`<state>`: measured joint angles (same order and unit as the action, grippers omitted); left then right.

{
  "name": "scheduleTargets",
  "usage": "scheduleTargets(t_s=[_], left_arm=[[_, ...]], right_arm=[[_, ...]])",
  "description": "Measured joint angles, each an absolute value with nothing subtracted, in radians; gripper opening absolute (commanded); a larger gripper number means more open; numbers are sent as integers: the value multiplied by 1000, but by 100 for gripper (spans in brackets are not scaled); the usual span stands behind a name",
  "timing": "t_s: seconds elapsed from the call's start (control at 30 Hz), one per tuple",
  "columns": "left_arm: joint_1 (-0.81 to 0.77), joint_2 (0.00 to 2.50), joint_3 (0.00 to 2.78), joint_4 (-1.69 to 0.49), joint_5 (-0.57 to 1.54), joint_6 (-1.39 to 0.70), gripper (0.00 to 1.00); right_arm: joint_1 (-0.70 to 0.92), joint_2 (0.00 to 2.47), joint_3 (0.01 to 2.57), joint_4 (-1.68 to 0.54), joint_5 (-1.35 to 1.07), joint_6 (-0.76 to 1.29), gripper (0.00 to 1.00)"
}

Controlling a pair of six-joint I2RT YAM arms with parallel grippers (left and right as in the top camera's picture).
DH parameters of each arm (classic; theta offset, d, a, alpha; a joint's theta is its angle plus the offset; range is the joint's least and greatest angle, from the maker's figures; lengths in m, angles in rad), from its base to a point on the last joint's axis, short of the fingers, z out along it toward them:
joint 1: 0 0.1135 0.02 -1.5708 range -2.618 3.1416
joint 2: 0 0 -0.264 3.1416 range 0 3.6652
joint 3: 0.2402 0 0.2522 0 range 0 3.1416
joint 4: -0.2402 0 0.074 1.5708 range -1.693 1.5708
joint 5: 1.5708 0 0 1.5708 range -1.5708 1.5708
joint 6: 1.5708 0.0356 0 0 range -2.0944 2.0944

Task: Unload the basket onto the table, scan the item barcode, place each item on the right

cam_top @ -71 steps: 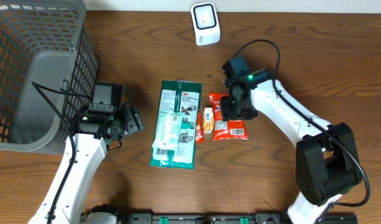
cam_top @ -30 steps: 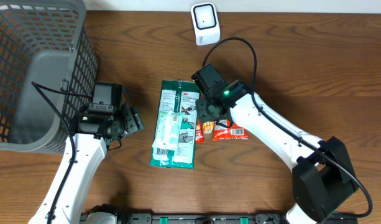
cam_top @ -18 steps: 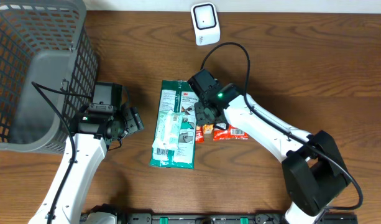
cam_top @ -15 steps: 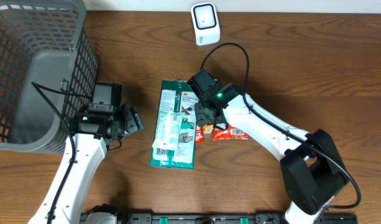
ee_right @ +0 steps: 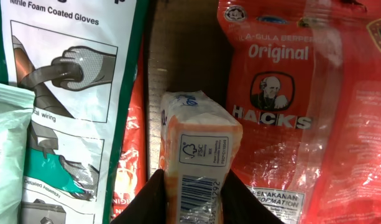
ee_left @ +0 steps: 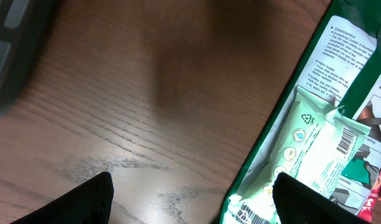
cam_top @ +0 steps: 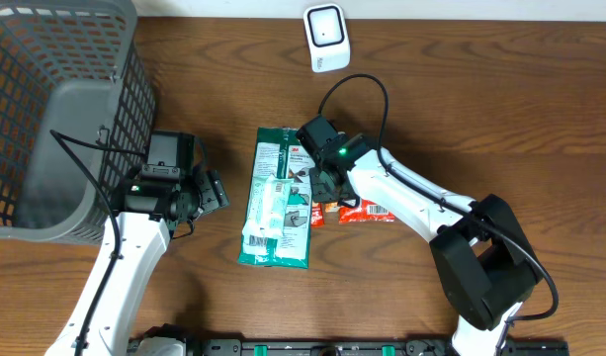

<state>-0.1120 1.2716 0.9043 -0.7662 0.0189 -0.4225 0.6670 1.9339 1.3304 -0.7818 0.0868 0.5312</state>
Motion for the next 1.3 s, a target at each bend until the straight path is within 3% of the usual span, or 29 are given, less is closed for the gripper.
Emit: scheduleTargets(t_s=[0.1,0.53,0.87,1.3], left_arm=[[-112,1272,904,-766,19,-422,83],[-112,1272,904,-766,19,-422,83],[-112,1272,904,-766,19,-422,82],[-112,1272,904,-766,19,-422,83]], right_arm=[[667,1934,1330,-786,87,529,11],[646,1814,1331,-872,91,451,11],[472,1765,1334,-1033,295,413,10],[352,1765,1174,-823,443,408,13]])
